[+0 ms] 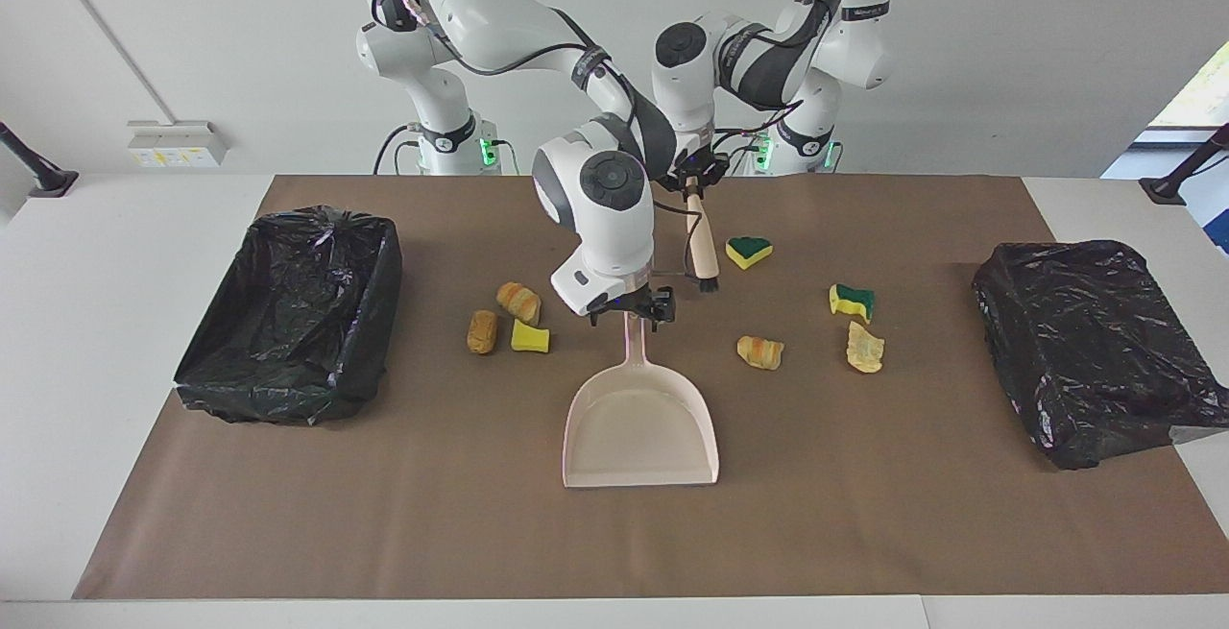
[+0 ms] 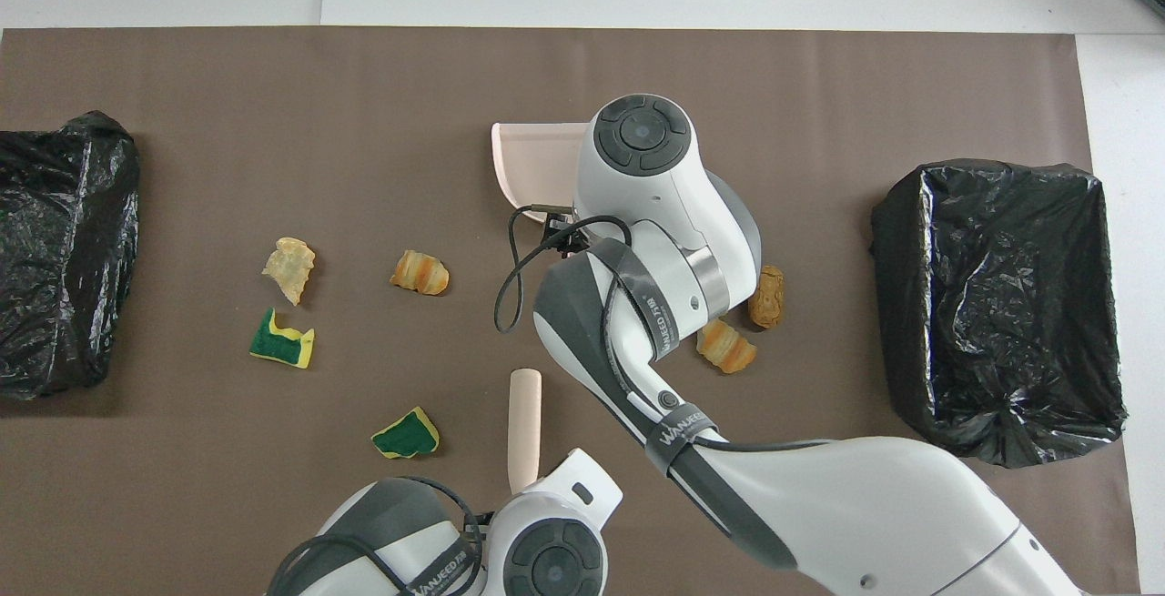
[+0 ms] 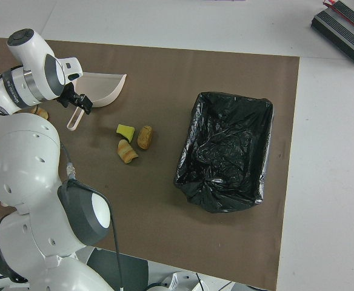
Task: Sweep and dump trash in bin
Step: 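Grasp the dustpan handle with the right gripper while the left gripper grasps the brush, then move the brush with the left gripper behind the bread and sponges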
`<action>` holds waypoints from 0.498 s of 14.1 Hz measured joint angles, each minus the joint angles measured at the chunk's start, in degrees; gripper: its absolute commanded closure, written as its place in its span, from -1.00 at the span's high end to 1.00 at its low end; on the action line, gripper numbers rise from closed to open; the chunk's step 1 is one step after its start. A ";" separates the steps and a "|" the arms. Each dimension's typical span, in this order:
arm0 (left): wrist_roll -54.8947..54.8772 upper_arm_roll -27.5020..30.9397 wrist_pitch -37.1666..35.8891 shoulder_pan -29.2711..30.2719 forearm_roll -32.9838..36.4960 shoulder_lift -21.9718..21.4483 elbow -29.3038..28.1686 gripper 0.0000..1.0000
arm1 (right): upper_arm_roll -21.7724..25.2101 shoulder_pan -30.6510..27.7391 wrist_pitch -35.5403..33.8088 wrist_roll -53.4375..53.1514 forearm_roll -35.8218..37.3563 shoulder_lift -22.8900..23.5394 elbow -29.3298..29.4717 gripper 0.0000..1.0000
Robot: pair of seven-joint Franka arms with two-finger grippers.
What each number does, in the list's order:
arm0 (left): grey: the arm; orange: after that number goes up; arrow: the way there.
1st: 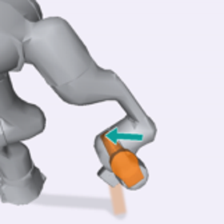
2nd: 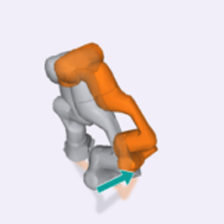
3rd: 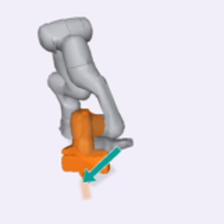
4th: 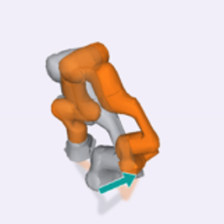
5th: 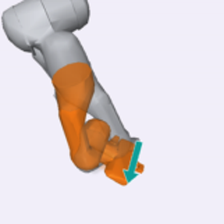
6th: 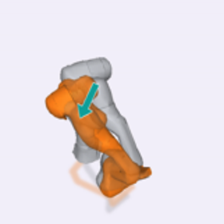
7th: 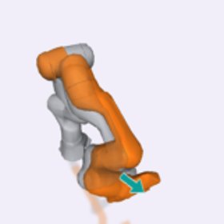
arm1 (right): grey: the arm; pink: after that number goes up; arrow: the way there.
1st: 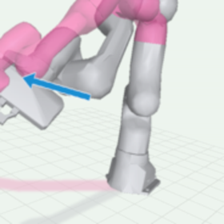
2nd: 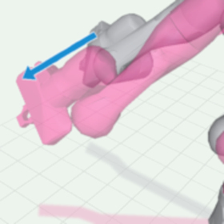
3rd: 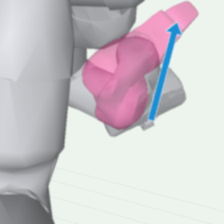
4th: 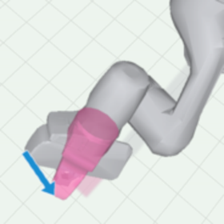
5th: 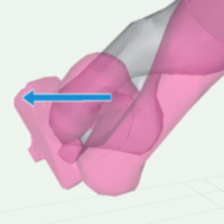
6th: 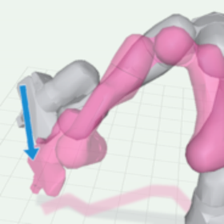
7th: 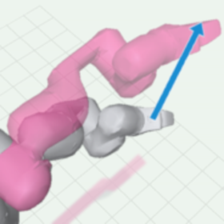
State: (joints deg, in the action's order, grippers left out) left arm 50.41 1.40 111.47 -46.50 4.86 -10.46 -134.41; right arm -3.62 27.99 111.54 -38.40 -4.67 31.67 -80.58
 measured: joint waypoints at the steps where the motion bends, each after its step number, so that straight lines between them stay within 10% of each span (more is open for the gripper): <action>1: -0.09 0.13 -0.75 3.04 2.01 -0.66 0.00 -1.00 | 0.00 0.17 0.41 0.29 -0.28 0.22 -0.19 1.00; 4: -5.07 0.23 -0.22 12.70 8.79 -1.02 0.34 -1.00 | -0.02 0.27 1.14 1.74 -0.56 0.84 -0.71 0.77; 7: -14.94 0.33 1.87 21.88 10.83 -0.15 1.20 -1.00 | -0.03 0.27 1.15 4.14 -0.62 0.89 -1.28 -0.88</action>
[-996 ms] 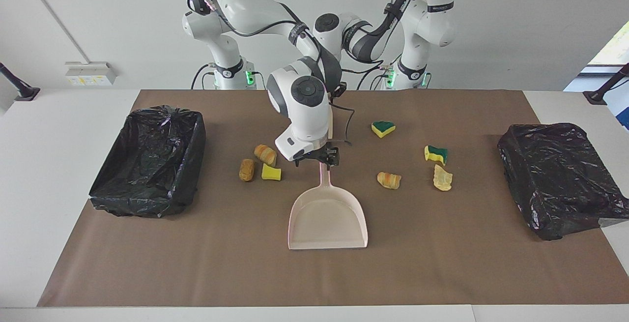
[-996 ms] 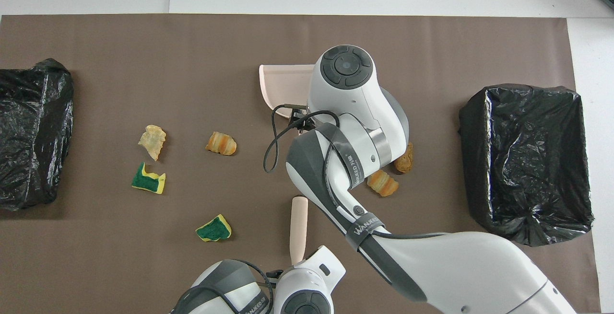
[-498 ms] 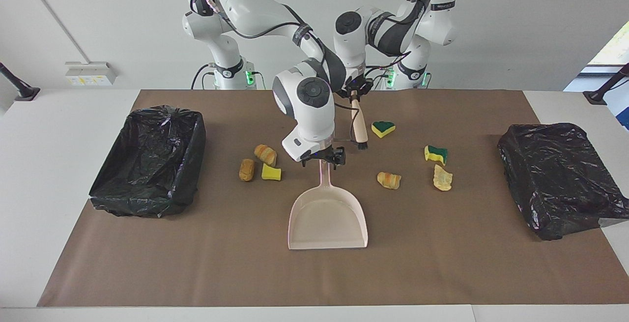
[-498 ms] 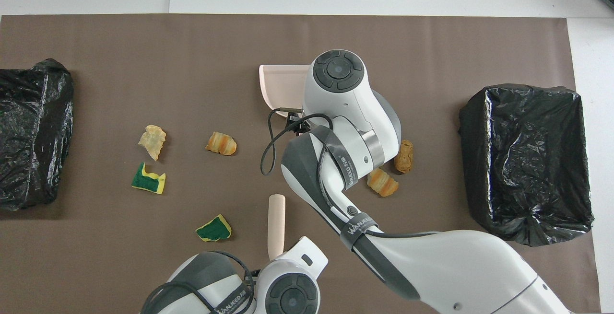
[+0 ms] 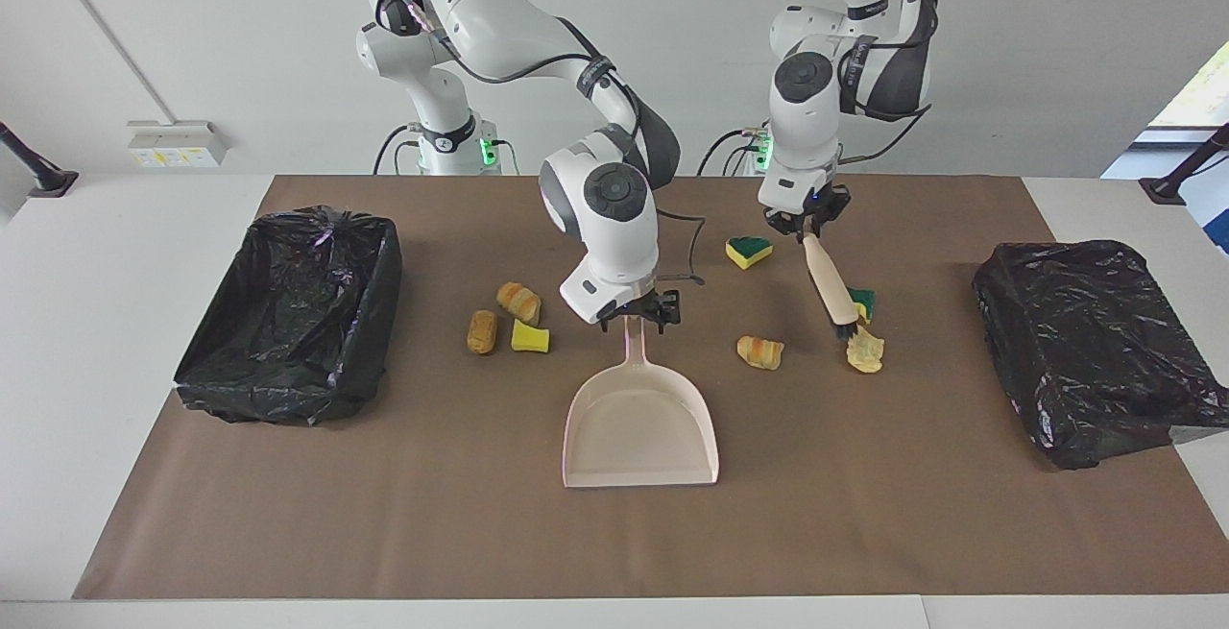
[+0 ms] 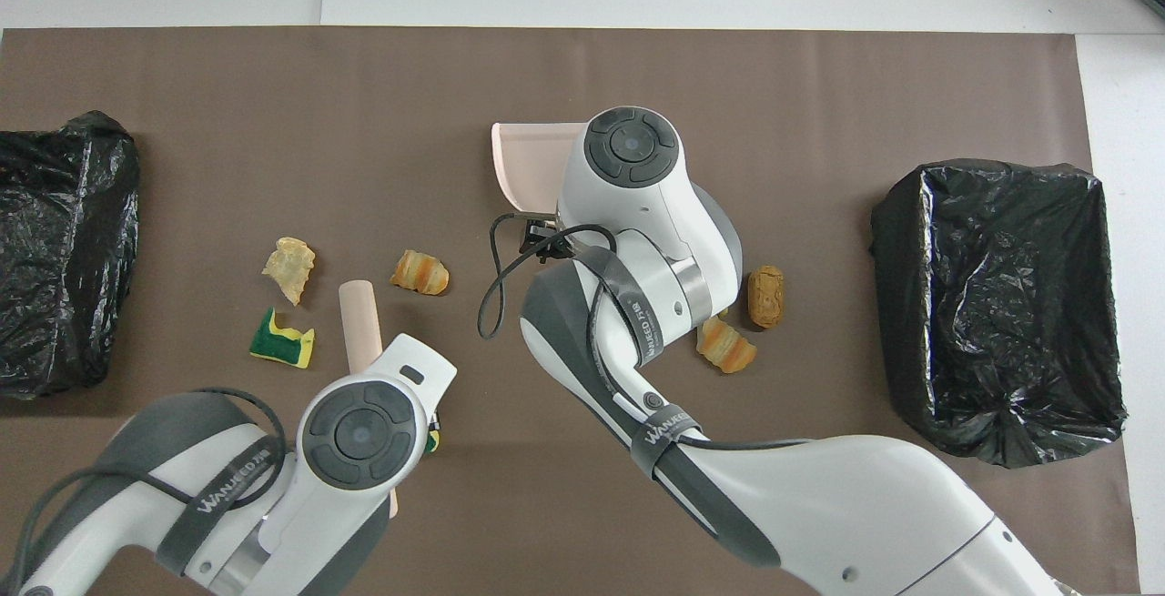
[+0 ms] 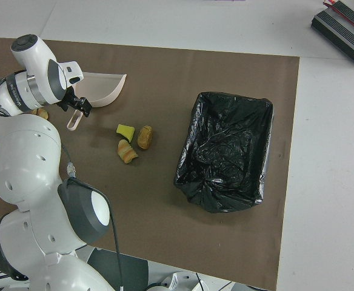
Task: Sweep and dump trash in bin
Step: 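Move the brush with the left gripper behind the bread and sponges, then sweep the trash with the left gripper while the right gripper slides the dustpan closer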
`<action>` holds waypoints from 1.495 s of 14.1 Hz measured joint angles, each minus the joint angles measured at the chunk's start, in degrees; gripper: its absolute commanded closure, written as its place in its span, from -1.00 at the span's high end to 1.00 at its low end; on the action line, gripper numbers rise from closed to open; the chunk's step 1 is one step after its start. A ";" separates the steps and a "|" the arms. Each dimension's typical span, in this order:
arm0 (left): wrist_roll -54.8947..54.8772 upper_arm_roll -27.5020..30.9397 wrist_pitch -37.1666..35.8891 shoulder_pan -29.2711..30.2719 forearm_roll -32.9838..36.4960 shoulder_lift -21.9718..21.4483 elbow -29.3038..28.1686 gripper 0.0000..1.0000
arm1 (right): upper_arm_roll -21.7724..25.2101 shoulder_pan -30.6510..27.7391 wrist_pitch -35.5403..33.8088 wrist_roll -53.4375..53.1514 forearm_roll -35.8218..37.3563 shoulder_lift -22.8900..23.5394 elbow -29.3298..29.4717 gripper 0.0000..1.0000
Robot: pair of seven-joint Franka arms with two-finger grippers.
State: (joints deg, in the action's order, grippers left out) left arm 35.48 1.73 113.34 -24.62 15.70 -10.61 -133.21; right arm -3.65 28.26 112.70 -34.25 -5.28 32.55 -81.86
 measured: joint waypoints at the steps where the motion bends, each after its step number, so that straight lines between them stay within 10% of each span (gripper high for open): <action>1: -2.32 -0.01 1.67 2.76 0.08 0.49 0.06 -1.00 | 0.00 -0.01 0.00 0.82 -0.01 0.00 -0.29 -1.00; 11: -53.95 -0.06 15.39 21.67 0.32 12.16 6.54 -1.00 | 0.01 -0.33 -1.62 1.56 -0.73 -0.30 -0.46 -1.00; 21: -64.74 -1.89 -3.54 17.10 -1.75 6.74 1.84 -1.00 | 0.20 -1.97 -15.24 14.10 -0.57 -12.16 -0.87 -1.00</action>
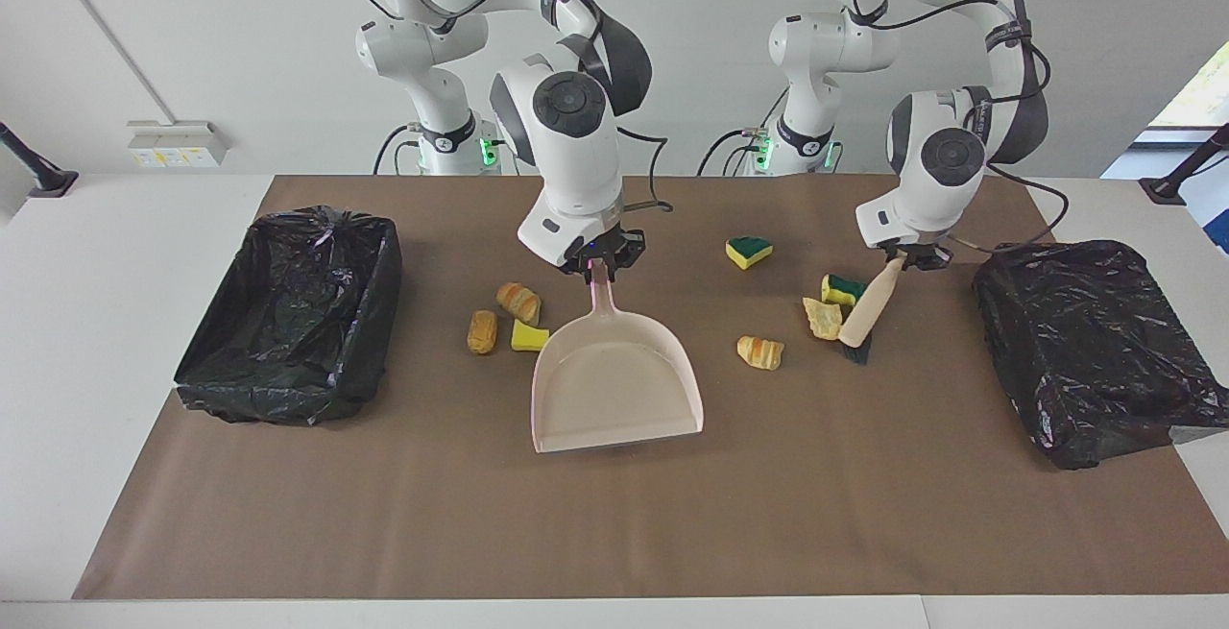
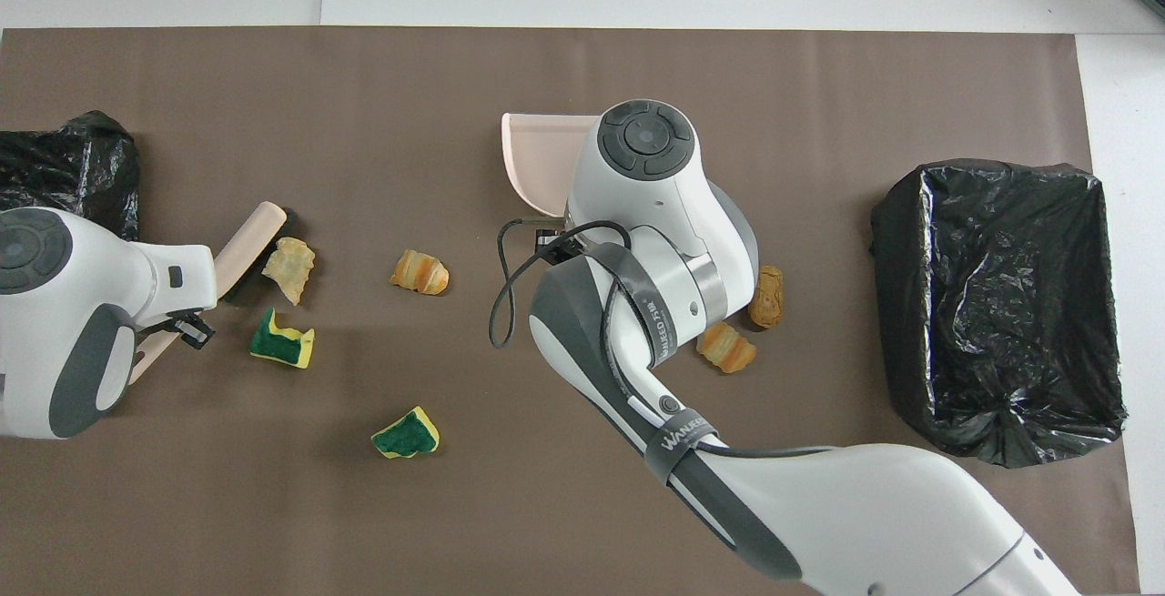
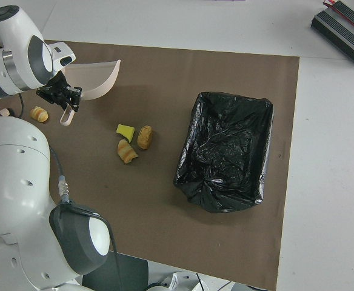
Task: Sweep and dump trash in bin
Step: 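Sweep the trash with the left gripper while the right gripper slides the dustpan closer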
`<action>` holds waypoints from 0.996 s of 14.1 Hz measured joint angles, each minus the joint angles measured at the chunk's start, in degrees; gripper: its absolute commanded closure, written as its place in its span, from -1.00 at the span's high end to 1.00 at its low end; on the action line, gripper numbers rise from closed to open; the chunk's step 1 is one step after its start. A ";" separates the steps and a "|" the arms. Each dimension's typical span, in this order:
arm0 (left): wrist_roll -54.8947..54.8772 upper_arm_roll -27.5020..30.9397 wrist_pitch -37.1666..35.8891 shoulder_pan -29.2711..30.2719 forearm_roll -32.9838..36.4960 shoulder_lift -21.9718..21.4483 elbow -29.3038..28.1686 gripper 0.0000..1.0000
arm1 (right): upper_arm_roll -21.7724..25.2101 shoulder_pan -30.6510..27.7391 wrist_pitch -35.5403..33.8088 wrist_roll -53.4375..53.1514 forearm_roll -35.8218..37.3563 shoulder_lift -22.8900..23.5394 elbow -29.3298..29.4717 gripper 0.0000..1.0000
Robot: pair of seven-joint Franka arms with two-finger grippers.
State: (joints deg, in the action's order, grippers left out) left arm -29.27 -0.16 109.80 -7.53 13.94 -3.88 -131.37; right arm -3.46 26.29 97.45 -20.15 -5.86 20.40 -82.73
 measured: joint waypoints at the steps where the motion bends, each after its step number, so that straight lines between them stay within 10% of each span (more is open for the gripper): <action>1: 0.78 -0.02 -1.54 -1.59 -0.98 -1.31 -1.43 -1.00 | -0.26 0.75 -0.23 3.45 0.03 -0.76 -1.27 -1.00; 8: 11.57 -0.12 -8.09 -11.96 -5.61 -6.29 -1.60 -1.00 | -0.22 1.55 -0.21 16.91 0.68 -2.55 -5.70 -1.00; 14: 8.87 1.37 -0.40 -7.76 -5.60 0.97 8.05 -1.00 | -0.29 1.18 0.24 42.61 7.37 -7.41 -14.78 -1.00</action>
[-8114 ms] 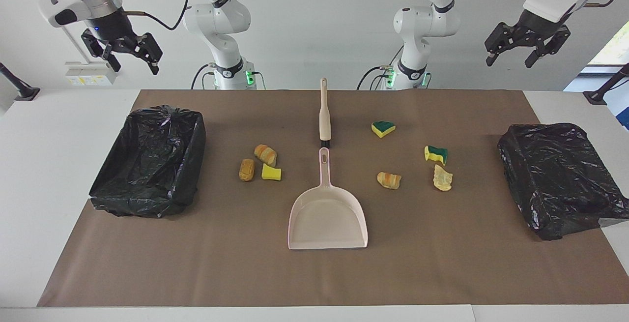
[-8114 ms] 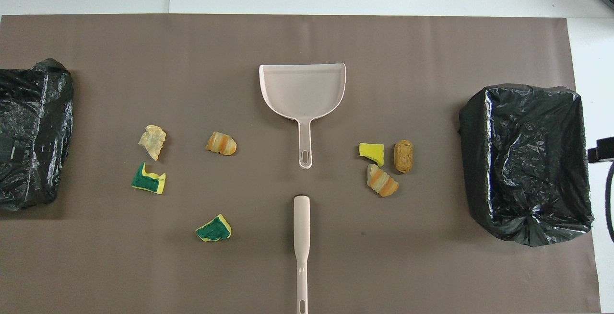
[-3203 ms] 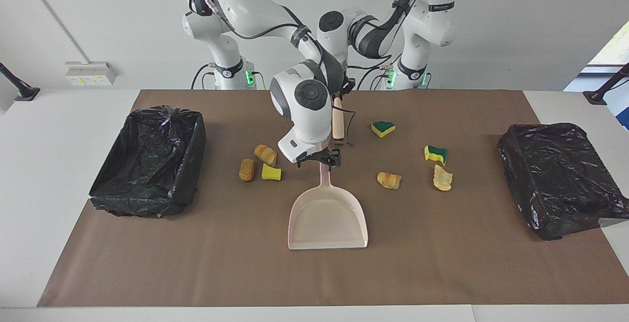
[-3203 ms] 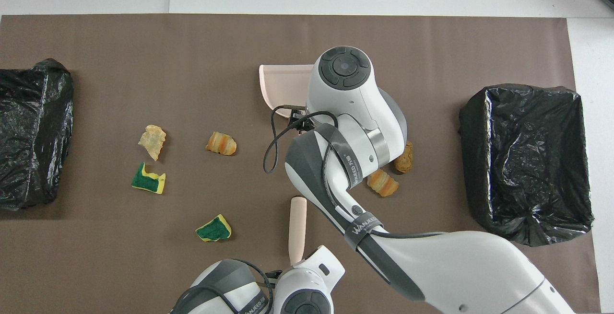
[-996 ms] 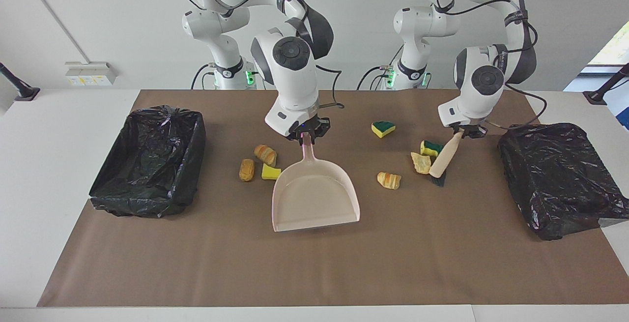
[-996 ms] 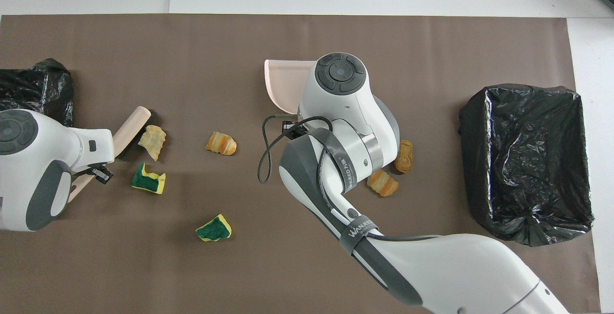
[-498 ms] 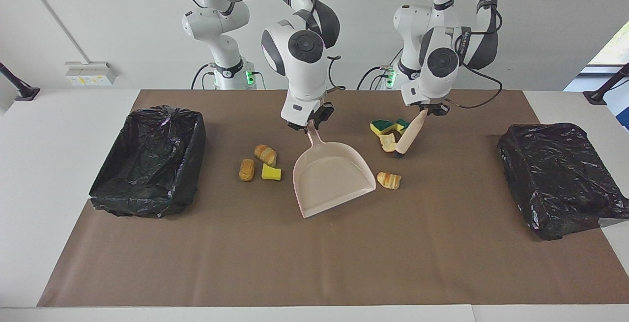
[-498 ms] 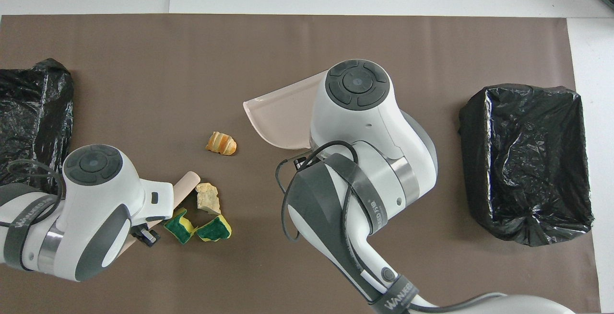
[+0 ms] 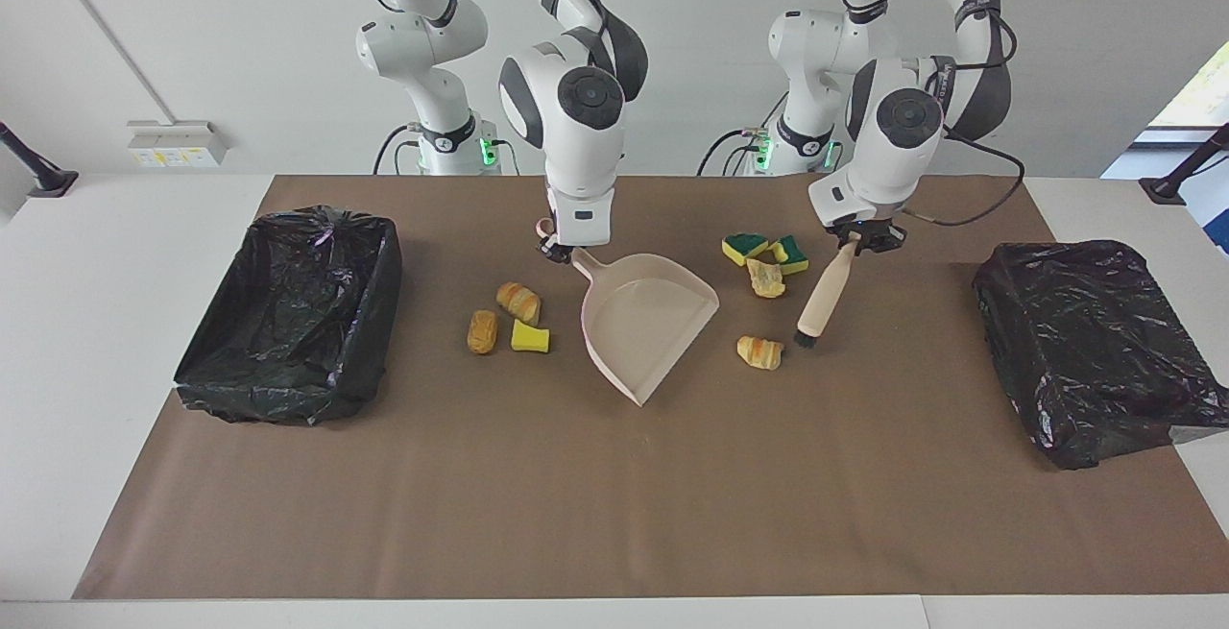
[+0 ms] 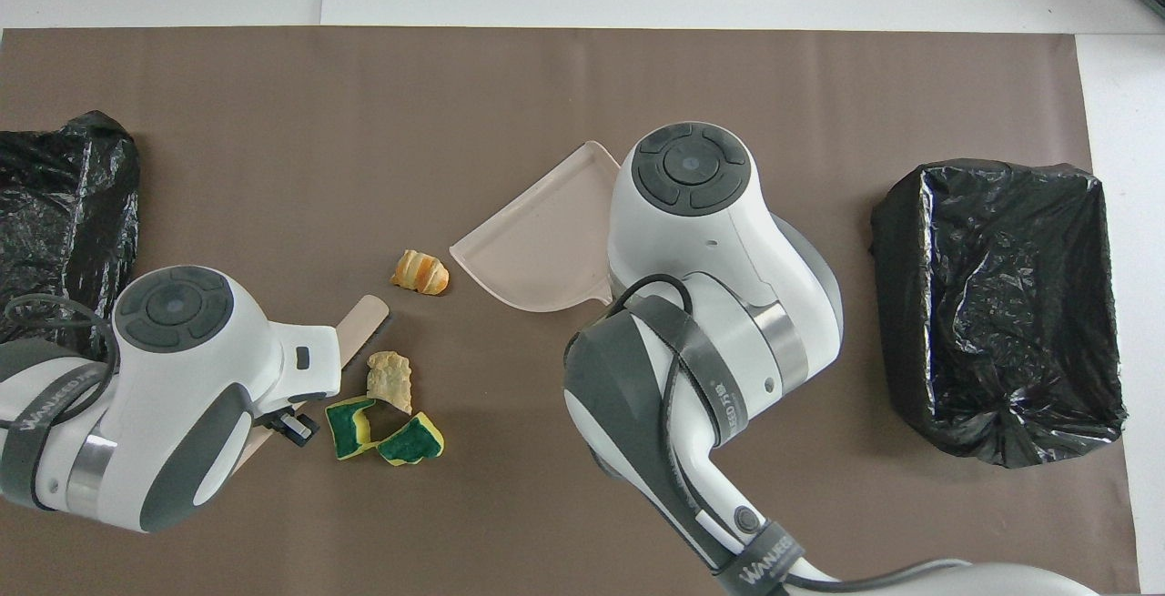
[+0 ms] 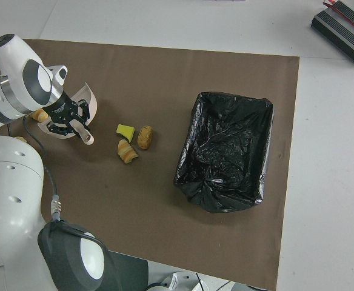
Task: Sweep and dump trash in bin
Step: 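Sweep the trash with the left gripper while the right gripper slides the dustpan closer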
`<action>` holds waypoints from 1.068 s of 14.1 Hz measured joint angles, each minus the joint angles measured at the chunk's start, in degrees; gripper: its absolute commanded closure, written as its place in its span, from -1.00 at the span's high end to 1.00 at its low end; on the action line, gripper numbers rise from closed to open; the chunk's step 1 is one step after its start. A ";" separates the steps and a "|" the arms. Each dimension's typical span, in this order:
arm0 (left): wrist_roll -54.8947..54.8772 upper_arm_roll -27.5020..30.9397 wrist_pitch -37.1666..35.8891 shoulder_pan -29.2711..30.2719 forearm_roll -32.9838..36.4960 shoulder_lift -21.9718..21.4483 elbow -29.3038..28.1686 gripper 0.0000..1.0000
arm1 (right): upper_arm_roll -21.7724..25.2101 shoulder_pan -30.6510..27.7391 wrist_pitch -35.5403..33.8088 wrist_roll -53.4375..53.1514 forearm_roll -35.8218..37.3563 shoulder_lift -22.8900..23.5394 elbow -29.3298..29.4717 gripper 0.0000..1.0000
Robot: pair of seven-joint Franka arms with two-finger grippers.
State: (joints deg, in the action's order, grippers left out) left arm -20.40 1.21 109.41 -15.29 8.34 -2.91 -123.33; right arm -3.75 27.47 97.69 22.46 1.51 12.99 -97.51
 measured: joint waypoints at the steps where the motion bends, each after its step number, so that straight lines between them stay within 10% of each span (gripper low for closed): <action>1: -1.08 0.01 2.13 0.09 0.00 1.46 1.30 -1.00 | -0.01 0.00 0.67 2.14 0.01 -0.80 -1.52 -1.00; 8: -11.47 -0.19 7.08 0.09 0.13 17.66 15.90 -1.00 | 0.15 -0.45 4.56 13.09 -0.04 -4.52 -10.00 -1.00; 15: -25.03 -0.46 8.14 0.01 0.12 18.47 15.99 -1.00 | 0.09 -0.40 4.64 11.84 -0.04 -7.32 -13.82 -1.00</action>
State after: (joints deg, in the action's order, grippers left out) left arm -45.43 0.76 117.55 -15.28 8.47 15.56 -107.33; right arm -3.66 27.07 102.33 34.29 1.47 5.67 -111.33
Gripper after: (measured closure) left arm 0.744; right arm 0.674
